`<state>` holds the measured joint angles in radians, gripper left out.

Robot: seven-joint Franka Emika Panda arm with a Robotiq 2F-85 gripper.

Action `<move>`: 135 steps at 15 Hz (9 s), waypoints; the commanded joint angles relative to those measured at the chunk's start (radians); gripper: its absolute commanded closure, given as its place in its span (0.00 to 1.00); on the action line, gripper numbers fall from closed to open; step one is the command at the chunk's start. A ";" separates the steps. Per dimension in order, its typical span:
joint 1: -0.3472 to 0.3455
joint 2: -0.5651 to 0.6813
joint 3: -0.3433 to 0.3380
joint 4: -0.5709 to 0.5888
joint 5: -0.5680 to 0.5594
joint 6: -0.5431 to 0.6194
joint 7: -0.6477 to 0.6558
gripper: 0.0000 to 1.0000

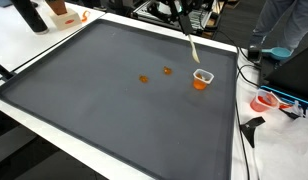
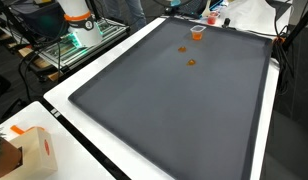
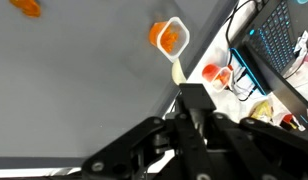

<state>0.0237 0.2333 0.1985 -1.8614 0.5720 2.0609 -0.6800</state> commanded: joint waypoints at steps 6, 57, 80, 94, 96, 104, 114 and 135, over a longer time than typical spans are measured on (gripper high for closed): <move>-0.035 -0.042 -0.044 -0.163 0.180 -0.015 -0.193 0.97; 0.115 -0.203 -0.046 -0.146 -0.478 0.040 0.447 0.97; 0.148 -0.086 0.025 -0.188 -0.167 0.217 0.299 0.97; 0.148 0.011 0.070 -0.266 -0.177 0.432 0.330 0.97; 0.146 0.022 0.070 -0.266 -0.183 0.445 0.330 0.97; 0.113 0.069 0.097 -0.254 -0.118 0.503 0.278 0.97; 0.000 0.108 0.166 -0.250 0.191 0.469 0.000 0.97; -0.001 0.193 0.022 -0.233 0.670 0.206 -0.449 0.97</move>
<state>0.0069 0.4116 0.2519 -2.0993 1.1939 2.3122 -1.0857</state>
